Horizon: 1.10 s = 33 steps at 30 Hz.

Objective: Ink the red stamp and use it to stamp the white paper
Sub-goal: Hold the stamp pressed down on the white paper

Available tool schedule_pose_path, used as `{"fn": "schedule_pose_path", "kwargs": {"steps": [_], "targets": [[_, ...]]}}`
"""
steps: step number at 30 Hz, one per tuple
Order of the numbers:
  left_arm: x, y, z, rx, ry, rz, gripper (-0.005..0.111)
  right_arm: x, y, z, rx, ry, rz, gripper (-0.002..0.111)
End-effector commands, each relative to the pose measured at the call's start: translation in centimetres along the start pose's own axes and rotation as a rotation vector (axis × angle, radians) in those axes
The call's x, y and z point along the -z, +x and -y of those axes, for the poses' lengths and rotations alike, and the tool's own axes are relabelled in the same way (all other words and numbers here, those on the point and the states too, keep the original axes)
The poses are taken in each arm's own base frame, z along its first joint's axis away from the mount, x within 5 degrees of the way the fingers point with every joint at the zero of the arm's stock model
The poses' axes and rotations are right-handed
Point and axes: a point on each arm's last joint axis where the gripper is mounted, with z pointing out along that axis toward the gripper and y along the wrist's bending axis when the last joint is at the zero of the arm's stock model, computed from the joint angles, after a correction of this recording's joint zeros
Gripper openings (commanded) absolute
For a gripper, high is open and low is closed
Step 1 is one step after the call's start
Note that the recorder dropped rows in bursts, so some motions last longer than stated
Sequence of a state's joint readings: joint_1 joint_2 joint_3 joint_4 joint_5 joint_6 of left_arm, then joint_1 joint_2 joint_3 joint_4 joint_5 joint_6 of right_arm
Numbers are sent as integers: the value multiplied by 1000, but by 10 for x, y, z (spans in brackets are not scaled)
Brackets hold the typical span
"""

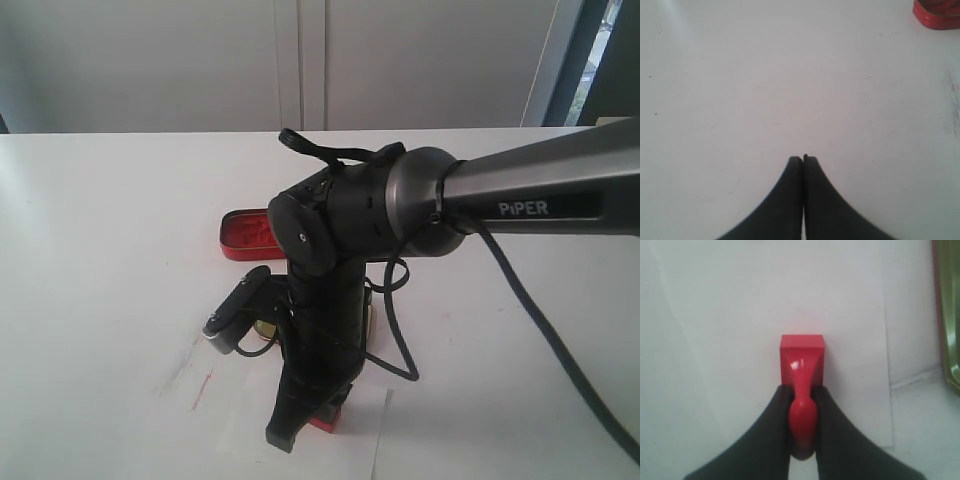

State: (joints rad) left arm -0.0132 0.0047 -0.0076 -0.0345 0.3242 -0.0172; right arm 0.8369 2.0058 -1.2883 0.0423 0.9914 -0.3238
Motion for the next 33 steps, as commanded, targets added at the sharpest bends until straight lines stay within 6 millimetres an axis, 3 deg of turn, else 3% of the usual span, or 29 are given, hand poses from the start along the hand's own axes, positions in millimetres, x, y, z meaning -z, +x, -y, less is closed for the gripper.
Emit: {"fn": "schedule_pose_path", "kwargs": {"steps": [1,6,12,19,33], "targets": [[-1,3,0,7,0,-12,0,-30,2,-1,0,-38,-77,0],[-1,3,0,7,0,-12,0,-39,1,0,0,-42,-94,0],[-1,3,0,7,0,-12,0,-36,-1,1,2,-40,-93,0],[-1,3,0,7,0,-12,0,-8,-6,2,7,-13,-17,0],[-1,3,0,7,0,-12,0,12,-5,2,-1,27,43,0]]}}
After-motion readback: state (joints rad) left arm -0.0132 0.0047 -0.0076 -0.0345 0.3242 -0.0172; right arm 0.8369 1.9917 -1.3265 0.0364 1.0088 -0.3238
